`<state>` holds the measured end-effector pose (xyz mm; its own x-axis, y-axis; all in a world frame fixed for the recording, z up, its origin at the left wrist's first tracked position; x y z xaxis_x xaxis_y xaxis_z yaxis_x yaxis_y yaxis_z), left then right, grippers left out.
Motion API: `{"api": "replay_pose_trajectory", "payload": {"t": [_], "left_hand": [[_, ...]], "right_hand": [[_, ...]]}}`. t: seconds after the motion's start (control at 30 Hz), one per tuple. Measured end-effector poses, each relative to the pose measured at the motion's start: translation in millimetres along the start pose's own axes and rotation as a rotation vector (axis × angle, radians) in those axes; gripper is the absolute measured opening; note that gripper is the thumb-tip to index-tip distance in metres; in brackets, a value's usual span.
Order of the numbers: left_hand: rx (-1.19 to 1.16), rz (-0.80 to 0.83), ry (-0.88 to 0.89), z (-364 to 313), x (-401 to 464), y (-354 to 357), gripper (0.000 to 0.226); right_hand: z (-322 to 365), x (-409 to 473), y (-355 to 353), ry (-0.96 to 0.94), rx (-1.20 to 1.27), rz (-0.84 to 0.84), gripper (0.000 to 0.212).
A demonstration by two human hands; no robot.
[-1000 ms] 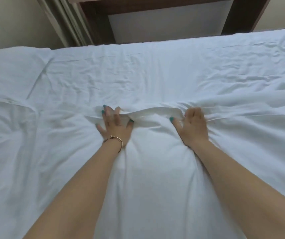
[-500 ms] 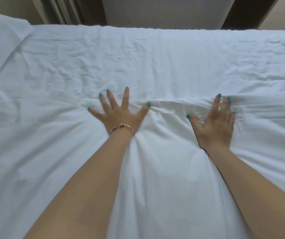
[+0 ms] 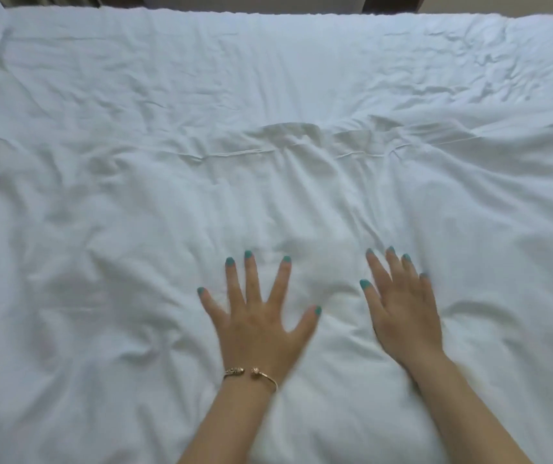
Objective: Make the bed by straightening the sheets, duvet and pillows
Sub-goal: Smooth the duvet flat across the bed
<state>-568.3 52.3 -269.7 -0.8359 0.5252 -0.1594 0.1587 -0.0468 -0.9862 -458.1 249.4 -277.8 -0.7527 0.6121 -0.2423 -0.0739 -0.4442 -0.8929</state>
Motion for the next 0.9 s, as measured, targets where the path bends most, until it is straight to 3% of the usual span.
{"api": "replay_pose_trajectory", "payload": {"t": [0.17, 0.43, 0.6, 0.7, 0.73, 0.77, 0.83, 0.9], "left_hand": [[0.051, 0.058, -0.104, 9.5, 14.1, 26.7, 0.082], [0.161, 0.19, -0.15, 7.3, 22.4, 45.1, 0.085], [0.196, 0.332, -0.175, 5.1, 21.0, 41.1, 0.081], [-0.046, 0.394, -0.458, -12.9, 27.9, 24.0, 0.076], [-0.172, 0.368, -0.592, -27.3, 34.1, 15.0, 0.073], [-0.287, 0.332, -0.703, -47.9, 42.8, 6.3, 0.073], [-0.343, 0.256, -0.728, -107.4, 71.4, -7.2, 0.078], [-0.269, 0.184, -0.519, -187.6, 115.9, -13.3, 0.072]], "right_hand": [[-21.1, -97.5, 31.4, 0.152, -0.101, 0.063, 0.071], [-24.7, -71.1, 41.8, 0.17, -0.052, 0.226, 0.076], [-21.5, -62.9, 43.3, 0.168, 0.098, 0.602, 0.079], [-24.6, -51.8, 11.0, 0.094, 0.328, 0.999, 0.066], [-31.6, -35.0, -12.0, 0.098, 0.471, 1.035, 0.057], [-46.3, -7.0, -38.6, 0.113, 0.591, 0.974, 0.046], [-93.6, 69.6, -100.1, 0.076, 0.647, 0.637, 0.032], [-148.5, 145.1, -154.6, -0.08, 0.289, 0.309, 0.037]]}}
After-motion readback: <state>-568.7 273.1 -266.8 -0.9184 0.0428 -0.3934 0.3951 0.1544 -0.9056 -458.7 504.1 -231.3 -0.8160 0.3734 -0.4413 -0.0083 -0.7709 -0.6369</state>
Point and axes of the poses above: each hand's wrist, its own x-axis towards the middle knuckle, its own y-axis out of the palm, z = x × y, the point moved 10 cm from there along x, towards the middle knuckle, and after that the axes turned 10 degrees about x, right-handed, at the moved point
